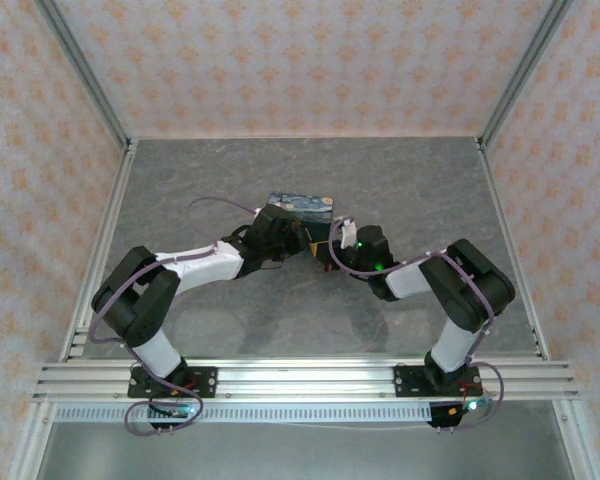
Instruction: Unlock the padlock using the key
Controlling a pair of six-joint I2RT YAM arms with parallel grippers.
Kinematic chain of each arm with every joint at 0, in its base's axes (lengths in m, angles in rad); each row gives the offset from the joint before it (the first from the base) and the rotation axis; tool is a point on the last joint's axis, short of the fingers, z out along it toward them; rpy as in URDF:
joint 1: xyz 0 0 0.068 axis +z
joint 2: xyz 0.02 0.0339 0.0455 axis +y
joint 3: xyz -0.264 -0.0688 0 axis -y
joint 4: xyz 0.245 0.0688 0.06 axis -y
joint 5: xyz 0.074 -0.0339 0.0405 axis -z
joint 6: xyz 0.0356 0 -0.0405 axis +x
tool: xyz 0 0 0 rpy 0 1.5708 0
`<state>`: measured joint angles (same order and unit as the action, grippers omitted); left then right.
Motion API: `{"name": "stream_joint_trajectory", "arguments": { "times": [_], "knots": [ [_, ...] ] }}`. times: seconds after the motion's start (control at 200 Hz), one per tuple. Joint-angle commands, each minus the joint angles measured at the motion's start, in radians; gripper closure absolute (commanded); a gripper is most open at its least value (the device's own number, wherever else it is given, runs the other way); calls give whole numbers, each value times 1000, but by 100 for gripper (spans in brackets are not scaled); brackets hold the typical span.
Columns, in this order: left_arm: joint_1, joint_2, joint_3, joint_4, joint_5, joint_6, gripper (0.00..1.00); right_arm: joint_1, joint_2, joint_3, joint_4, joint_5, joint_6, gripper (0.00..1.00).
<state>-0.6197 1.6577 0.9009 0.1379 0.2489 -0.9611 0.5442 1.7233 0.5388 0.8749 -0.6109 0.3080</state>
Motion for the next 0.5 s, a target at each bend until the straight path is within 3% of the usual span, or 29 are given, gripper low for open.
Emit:
{"name": "stream_joint_trajectory", "arguments": {
  "times": [0.0,0.495],
  "knots": [
    [-27,-26,9,-13,64,4,73,-11,-15,22,71,-19,19,100],
    [-28,-9,11,-6,80,7,73,-12,19,113,36,-53,-2,100]
  ]
}}
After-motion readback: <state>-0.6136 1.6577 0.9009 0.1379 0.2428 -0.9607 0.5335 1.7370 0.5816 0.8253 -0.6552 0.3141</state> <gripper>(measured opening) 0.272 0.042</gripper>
